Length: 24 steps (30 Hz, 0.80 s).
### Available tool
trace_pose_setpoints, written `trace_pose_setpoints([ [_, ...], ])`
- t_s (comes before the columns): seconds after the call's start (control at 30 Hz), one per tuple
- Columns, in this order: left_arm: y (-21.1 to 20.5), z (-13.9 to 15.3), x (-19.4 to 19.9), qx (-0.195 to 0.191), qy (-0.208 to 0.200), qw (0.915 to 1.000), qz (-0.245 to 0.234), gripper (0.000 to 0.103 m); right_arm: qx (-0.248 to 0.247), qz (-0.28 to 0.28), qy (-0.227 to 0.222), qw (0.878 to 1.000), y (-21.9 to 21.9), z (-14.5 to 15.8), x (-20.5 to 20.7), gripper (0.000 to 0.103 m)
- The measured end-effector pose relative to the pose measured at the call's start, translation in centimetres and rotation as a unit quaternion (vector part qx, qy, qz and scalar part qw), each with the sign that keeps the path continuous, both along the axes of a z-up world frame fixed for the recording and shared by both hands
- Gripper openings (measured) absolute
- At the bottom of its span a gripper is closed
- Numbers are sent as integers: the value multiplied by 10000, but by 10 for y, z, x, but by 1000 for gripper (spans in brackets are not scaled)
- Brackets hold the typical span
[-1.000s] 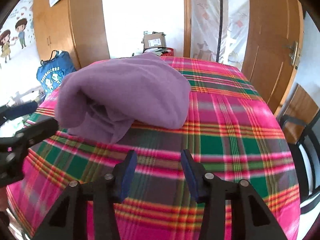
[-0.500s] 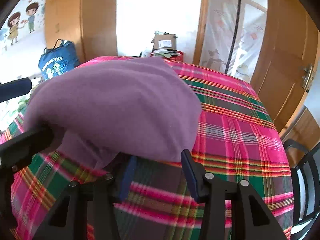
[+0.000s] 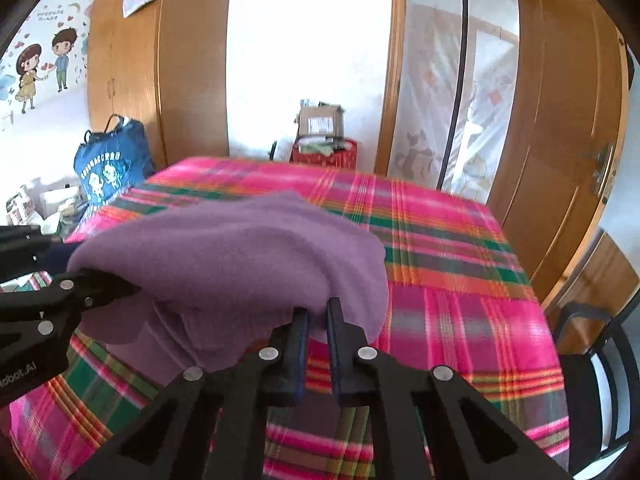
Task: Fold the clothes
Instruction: 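Grasp the purple garment with the left gripper while the right gripper grasps another edge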
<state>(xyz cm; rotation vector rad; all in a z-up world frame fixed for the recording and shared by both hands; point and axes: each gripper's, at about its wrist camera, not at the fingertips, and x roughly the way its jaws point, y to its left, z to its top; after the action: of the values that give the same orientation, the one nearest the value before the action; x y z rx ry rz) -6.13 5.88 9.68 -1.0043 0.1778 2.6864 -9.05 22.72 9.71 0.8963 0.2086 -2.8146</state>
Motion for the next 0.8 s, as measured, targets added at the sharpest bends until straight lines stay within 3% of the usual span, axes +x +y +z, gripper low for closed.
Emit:
trace_pose_setpoints([
  [0.47, -63, 17, -2, 863, -65, 9946, 574, 19, -331, 508, 818, 9948, -42, 51, -13, 9],
  [0.8, -102, 3, 6, 1245, -344, 9877, 877, 17, -381, 1297, 1016, 9856, -90, 61, -22, 9],
])
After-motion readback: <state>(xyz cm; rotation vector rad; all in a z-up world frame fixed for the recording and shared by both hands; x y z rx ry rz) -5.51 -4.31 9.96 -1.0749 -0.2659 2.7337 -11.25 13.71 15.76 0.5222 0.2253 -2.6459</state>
